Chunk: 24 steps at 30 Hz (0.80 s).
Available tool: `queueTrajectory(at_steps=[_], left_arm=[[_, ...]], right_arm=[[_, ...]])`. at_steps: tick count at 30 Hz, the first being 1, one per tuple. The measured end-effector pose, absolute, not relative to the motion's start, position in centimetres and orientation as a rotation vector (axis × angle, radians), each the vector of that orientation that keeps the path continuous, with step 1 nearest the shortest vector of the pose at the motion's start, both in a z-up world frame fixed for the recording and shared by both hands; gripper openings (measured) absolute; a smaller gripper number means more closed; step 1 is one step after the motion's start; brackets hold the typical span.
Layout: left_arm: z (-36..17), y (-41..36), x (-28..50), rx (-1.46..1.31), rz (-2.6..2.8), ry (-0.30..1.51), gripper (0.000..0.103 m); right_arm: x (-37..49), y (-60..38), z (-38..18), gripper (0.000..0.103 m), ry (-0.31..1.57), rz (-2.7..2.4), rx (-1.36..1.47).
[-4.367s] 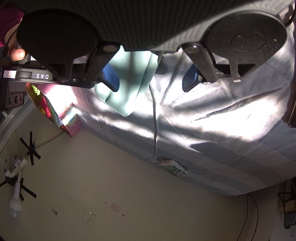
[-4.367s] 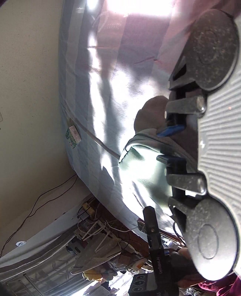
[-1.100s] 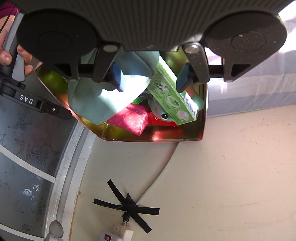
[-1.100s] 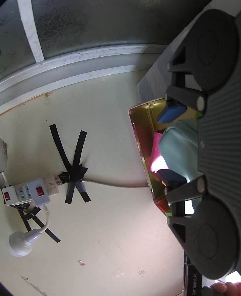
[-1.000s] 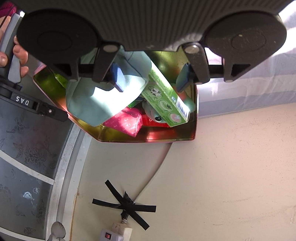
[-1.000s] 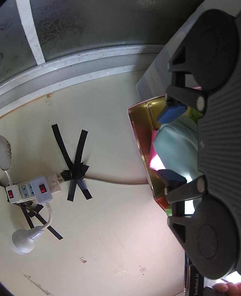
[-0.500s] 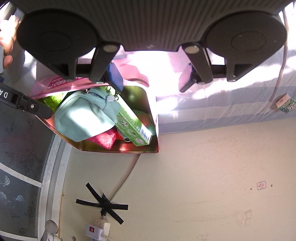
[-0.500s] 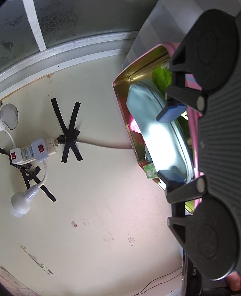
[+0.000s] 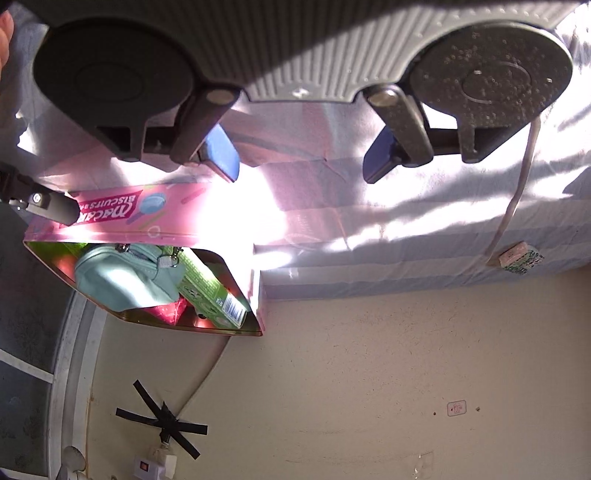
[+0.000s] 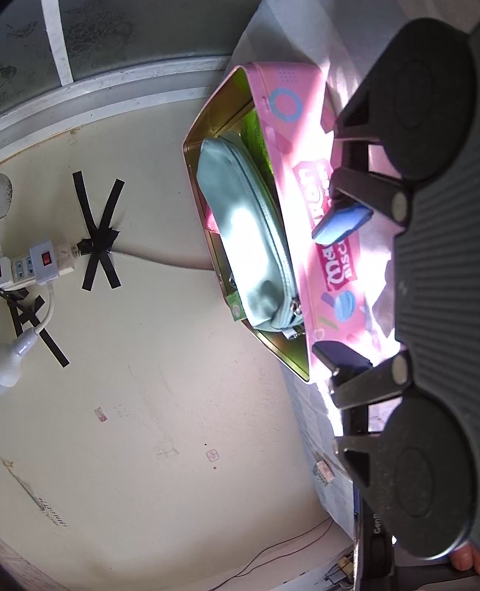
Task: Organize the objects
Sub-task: 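Open the right gripper and withdraw it from the pink tin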
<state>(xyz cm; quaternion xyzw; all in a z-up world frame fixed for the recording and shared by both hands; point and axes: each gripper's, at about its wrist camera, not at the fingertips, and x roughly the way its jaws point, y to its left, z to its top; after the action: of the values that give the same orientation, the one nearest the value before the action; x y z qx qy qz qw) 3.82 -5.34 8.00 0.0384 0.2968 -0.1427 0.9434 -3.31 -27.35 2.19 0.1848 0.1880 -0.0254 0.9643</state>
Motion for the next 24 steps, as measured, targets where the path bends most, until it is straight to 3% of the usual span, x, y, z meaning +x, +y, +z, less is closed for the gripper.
queueTrajectory(at_steps=[2, 4, 10, 12, 24], left_arm=[[7.7, -5.2, 3.4, 0.073, -0.290, 0.607, 0.085], [7.5, -5.1, 3.0, 0.075, -0.290, 0.609, 0.086], [7.0, -5.0, 2.2, 0.074, -0.301, 0.627, 0.088], [6.8, -4.9, 2.0, 0.072, -0.297, 0.629, 0.094], [5.8, -4.5, 1.6, 0.085, -0.287, 0.664, 0.095]], right_arm=[[-3.7, -26.8, 2.2, 0.066, 0.384, -0.044, 0.370], [-4.0, -26.3, 2.3, 0.071, 0.383, -0.034, 0.362], [-4.6, -25.1, 2.7, 0.073, 0.380, -0.019, 0.335], [-4.7, -24.9, 2.6, 0.074, 0.382, -0.021, 0.330], [-4.8, -24.2, 1.4, 0.079, 0.426, -0.038, 0.357]])
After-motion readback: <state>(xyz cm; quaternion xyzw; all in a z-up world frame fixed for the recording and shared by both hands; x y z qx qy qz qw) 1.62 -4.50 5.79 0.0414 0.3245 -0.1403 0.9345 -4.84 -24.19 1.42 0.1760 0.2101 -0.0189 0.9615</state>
